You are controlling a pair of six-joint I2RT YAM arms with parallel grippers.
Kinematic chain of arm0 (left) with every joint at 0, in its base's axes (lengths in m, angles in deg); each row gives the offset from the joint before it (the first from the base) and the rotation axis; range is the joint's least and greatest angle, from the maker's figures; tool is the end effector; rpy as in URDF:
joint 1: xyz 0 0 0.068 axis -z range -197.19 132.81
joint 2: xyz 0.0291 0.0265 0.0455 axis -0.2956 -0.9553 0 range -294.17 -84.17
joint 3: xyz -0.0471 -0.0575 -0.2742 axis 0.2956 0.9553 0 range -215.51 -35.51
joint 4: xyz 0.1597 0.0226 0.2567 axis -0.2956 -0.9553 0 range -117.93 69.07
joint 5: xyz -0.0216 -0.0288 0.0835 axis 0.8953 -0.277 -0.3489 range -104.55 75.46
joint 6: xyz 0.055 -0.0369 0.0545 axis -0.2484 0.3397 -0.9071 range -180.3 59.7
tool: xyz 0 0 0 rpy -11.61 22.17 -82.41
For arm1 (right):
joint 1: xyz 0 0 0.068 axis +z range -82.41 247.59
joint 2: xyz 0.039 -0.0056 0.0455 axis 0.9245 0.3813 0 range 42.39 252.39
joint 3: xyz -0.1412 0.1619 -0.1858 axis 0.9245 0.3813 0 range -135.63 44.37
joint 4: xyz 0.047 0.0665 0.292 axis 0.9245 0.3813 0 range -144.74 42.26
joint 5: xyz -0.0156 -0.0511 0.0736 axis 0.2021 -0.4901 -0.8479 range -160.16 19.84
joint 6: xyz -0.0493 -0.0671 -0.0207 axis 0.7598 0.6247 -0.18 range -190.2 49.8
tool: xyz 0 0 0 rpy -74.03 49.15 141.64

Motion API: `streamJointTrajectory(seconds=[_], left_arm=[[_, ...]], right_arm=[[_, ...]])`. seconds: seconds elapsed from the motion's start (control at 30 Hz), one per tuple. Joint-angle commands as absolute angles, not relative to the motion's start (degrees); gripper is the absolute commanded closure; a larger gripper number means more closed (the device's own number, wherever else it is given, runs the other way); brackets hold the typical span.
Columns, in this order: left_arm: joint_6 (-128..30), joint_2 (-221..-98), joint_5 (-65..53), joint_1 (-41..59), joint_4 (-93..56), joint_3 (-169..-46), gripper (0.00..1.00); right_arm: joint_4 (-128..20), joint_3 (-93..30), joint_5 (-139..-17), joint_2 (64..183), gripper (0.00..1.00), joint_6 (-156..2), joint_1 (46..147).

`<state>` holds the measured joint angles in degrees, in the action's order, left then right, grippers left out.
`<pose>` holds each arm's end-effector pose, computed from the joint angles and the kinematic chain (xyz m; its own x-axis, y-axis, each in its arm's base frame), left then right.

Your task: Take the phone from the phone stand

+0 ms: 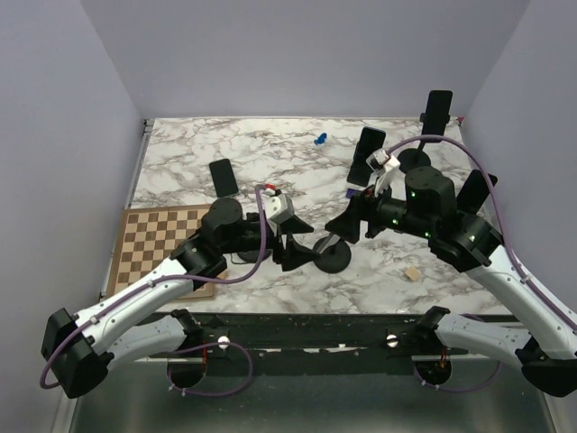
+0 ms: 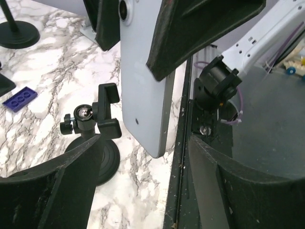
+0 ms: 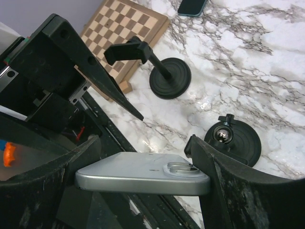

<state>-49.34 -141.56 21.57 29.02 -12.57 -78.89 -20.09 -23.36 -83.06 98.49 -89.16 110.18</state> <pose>0.1760 -0.2481 0.3206 -0.2551 0.0442 -0.9659 0.9581 0.1466 -0.2463 0.1898 0.1975 0.4015 -0.5359 -0.0624 -0.8420 -0.6735 0.6331 0.3817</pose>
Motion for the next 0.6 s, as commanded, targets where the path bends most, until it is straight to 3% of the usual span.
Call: streamJointTrajectory(seconds=[0.0,0.27,0.43,0.57], left_arm=[[-43.4,-134.7,15.9,29.1,-15.2,-77.4,0.21],[-35.4,-129.0,3.3,28.8,-26.4,-84.0,0.21],[-37.3,-129.2,0.2,28.9,-29.3,-86.9,0.2],[-39.9,-133.7,-3.6,28.7,-35.8,-93.0,0.28]], right_arm=[[-21.2,-27.9,-86.1,96.9,0.99,-94.9,110.5],[-13.2,-39.1,-74.8,105.6,0.99,-100.9,110.5],[-11.8,-43.8,-74.2,112.1,0.99,-102.5,110.5],[-11.8,-46.1,-75.4,115.1,0.99,-104.1,110.5]])
